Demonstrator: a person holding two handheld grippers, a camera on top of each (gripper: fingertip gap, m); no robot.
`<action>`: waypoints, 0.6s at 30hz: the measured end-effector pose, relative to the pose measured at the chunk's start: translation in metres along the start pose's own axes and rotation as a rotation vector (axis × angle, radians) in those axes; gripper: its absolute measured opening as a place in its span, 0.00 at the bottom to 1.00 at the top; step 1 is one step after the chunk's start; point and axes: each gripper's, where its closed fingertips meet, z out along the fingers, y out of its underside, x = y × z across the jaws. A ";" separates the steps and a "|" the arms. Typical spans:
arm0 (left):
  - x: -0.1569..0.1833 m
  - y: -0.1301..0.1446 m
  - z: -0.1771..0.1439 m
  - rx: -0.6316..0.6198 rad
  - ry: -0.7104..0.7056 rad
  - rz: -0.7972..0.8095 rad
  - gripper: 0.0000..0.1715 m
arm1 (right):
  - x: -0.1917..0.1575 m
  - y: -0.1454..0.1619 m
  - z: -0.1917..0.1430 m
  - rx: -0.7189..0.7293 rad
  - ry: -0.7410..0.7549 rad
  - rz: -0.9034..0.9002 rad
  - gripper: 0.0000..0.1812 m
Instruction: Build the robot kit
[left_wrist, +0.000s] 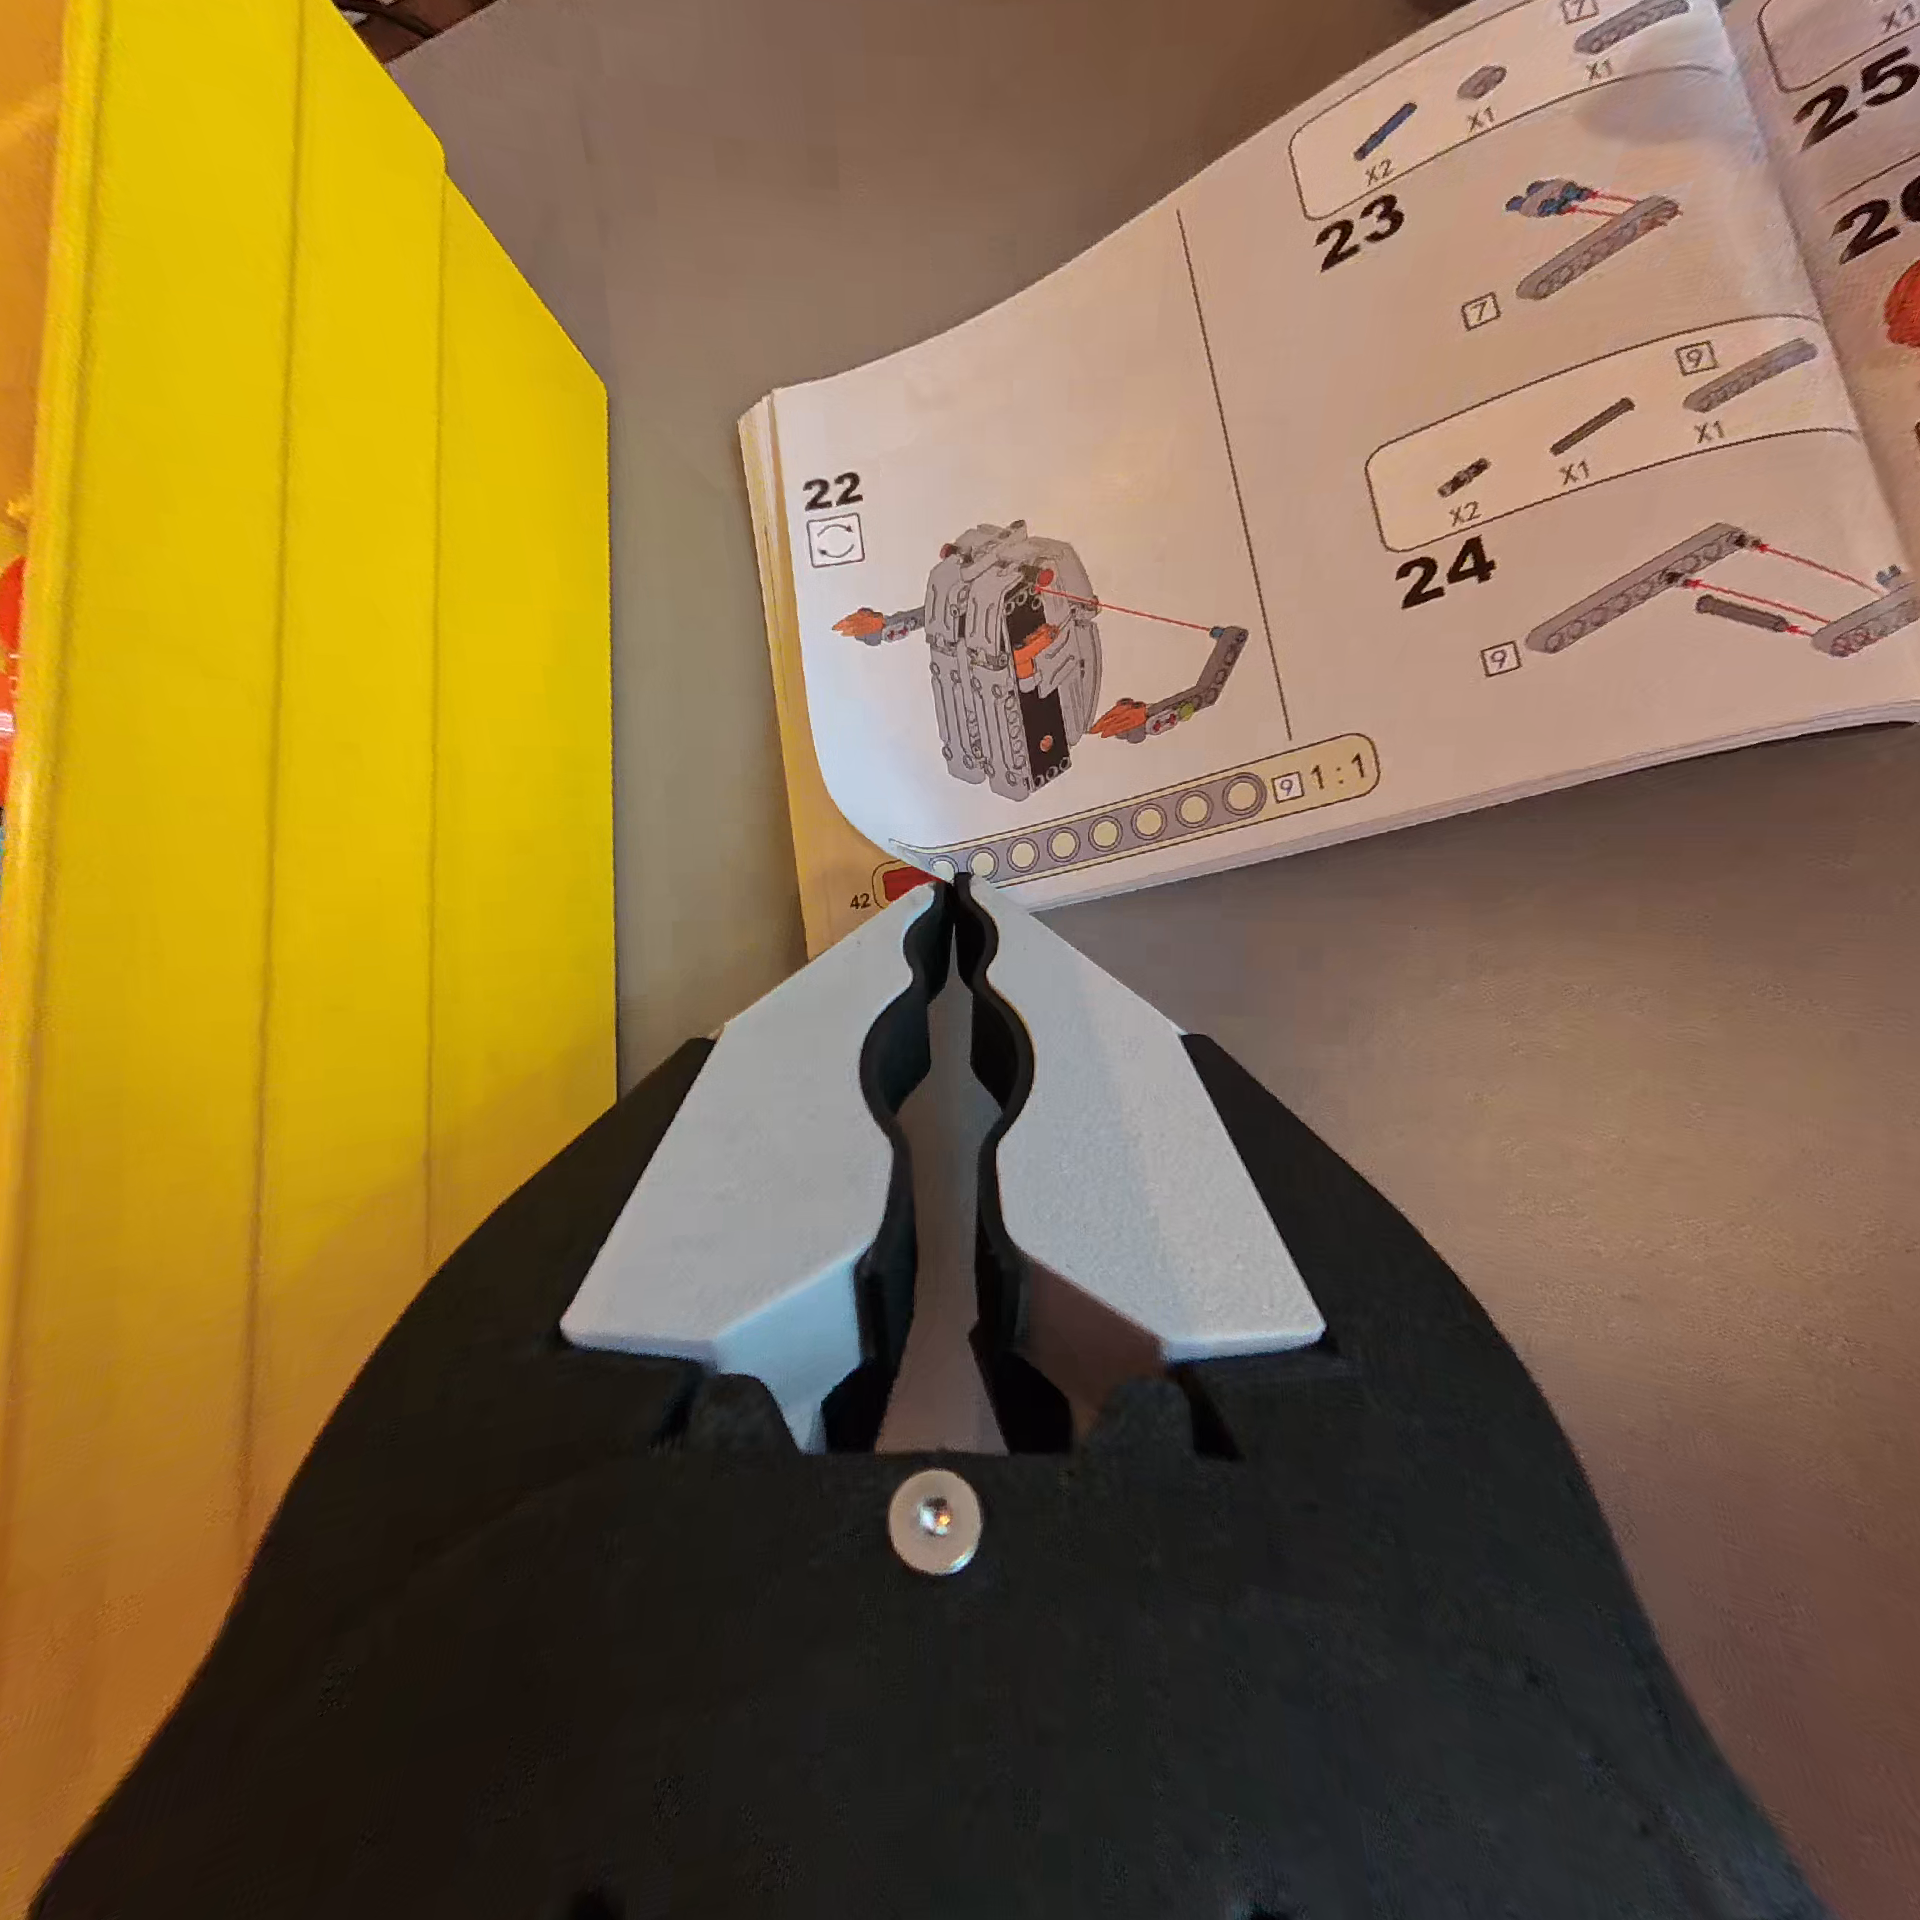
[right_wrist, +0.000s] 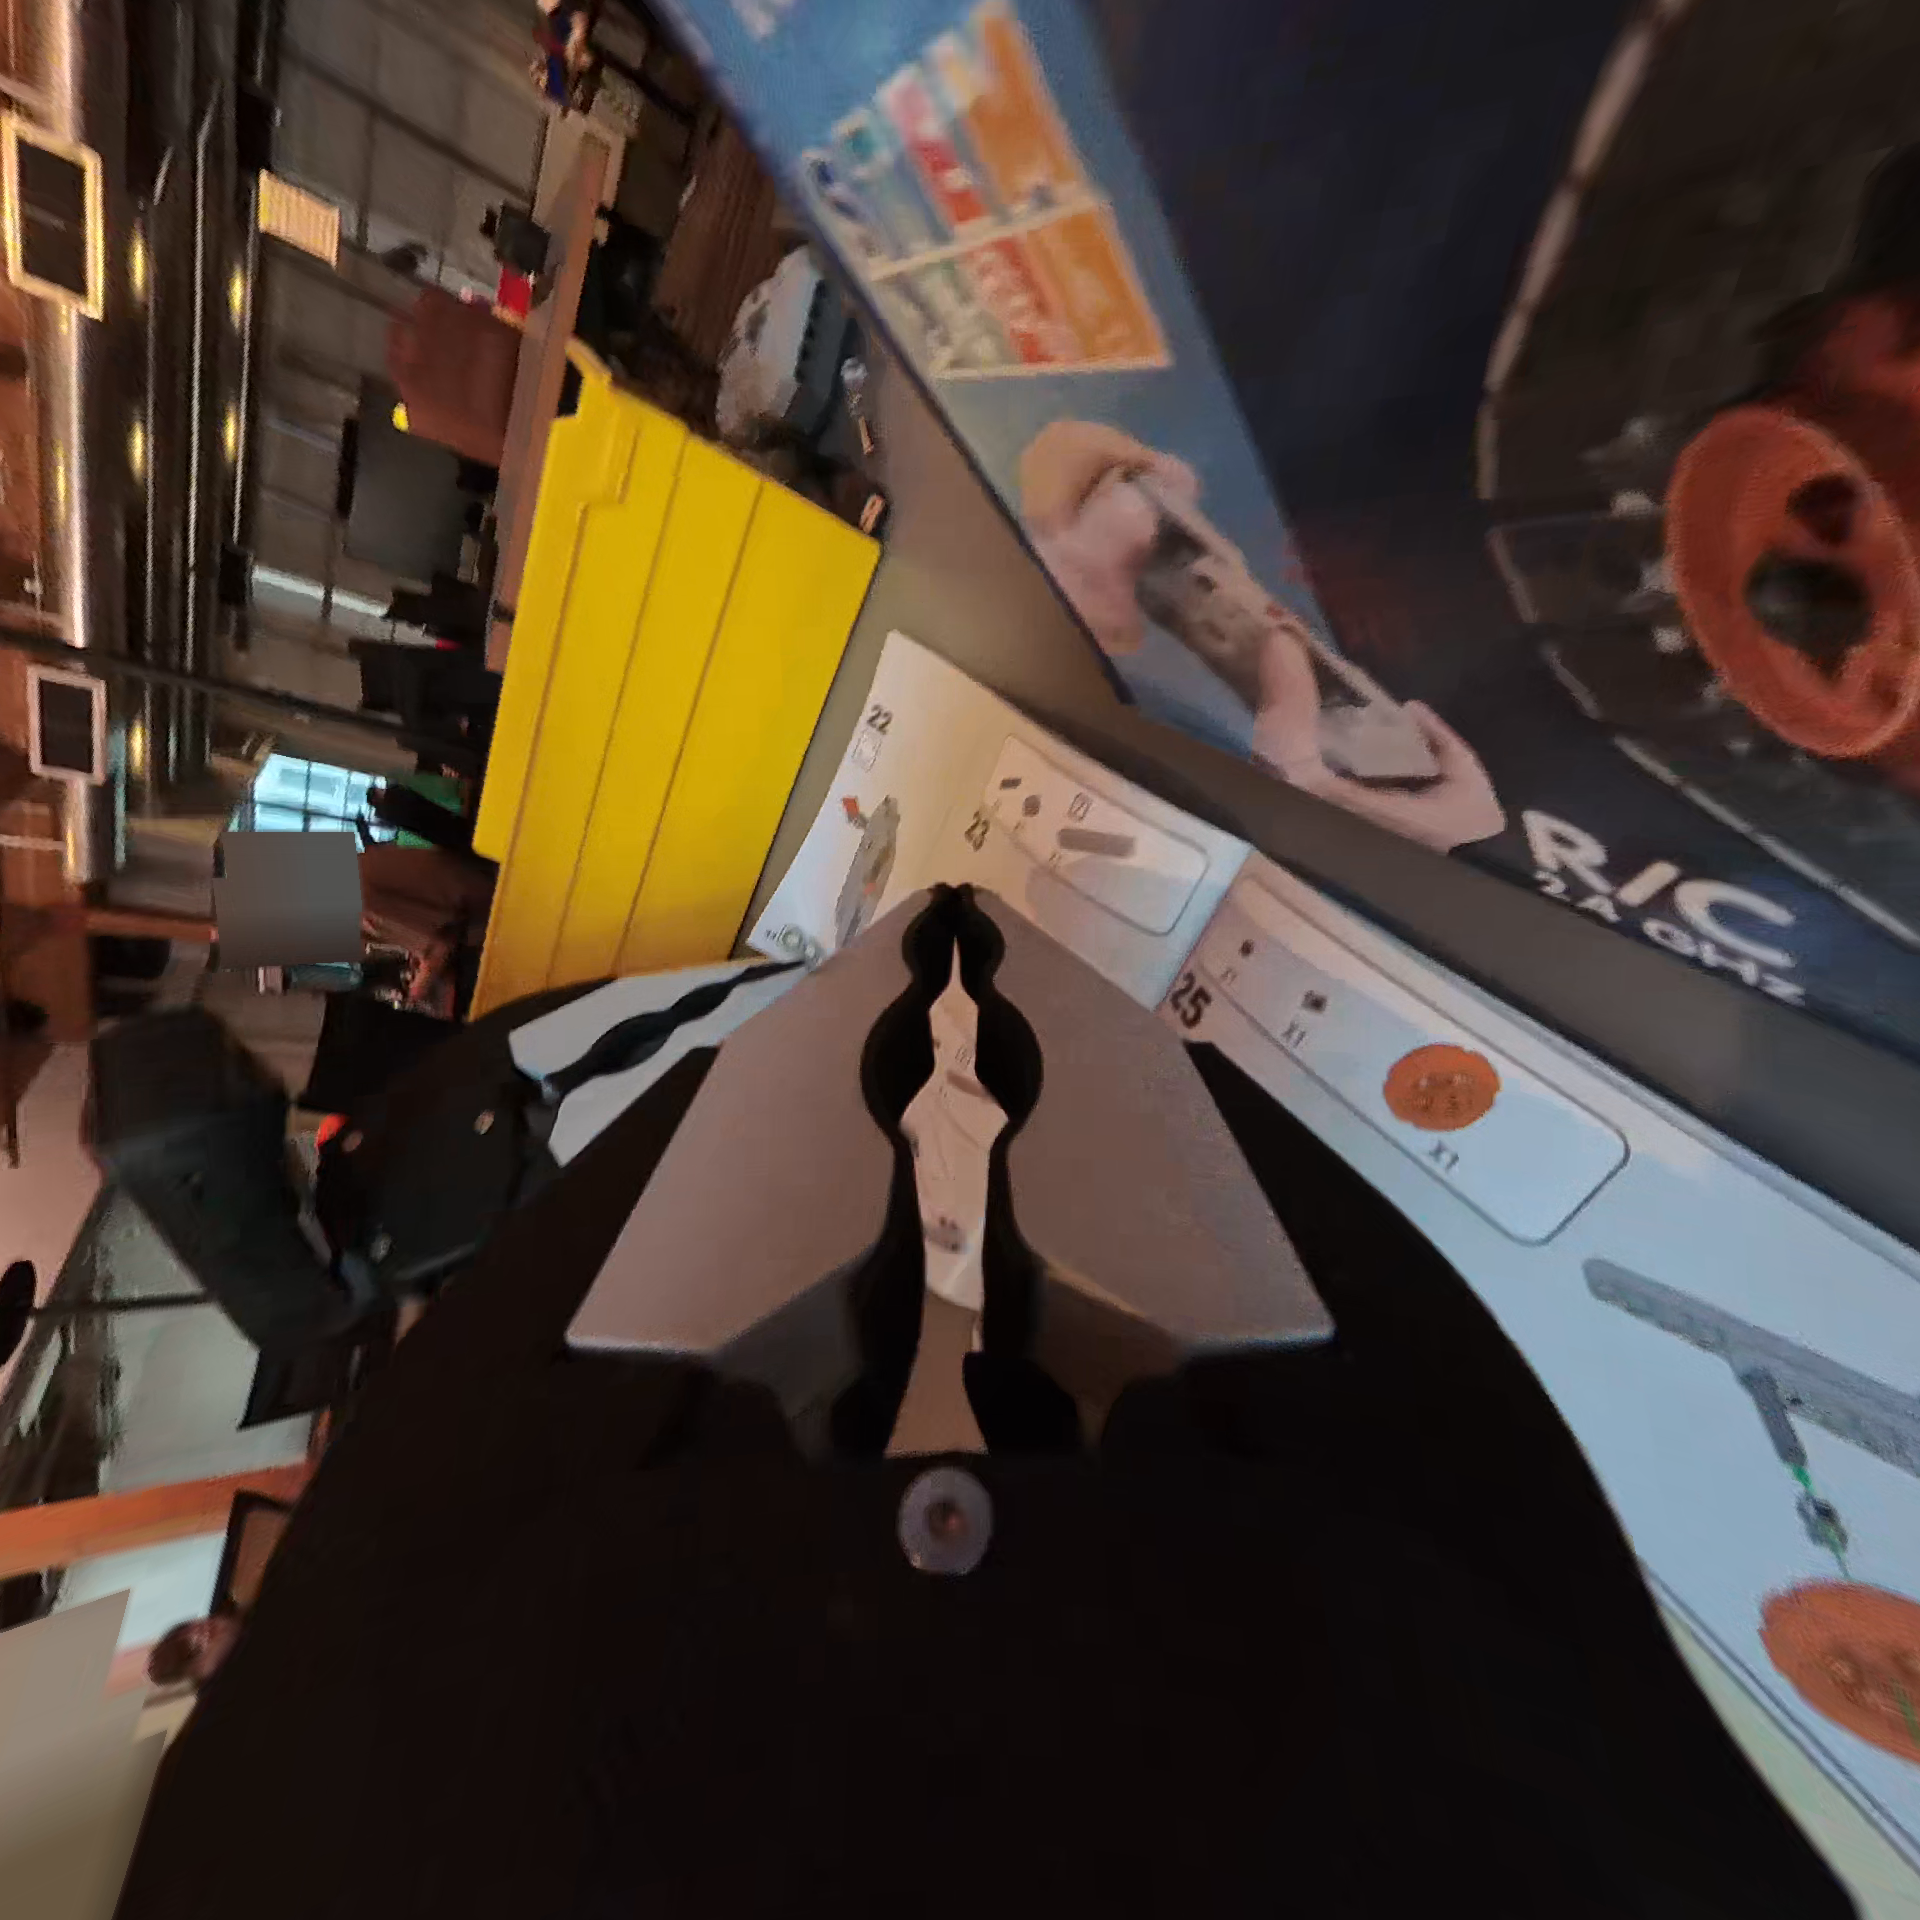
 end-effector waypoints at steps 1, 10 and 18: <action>0.000 0.000 0.000 -0.002 0.000 0.002 0.00 | 0.005 -0.002 0.005 0.008 0.012 0.027 0.00; -0.003 0.003 -0.002 -0.014 0.013 0.001 0.00 | 0.032 0.008 0.019 -0.065 0.224 -0.144 0.00; -0.001 0.003 -0.002 -0.016 0.021 0.001 0.00 | 0.017 0.023 0.008 -0.084 0.215 -0.229 0.00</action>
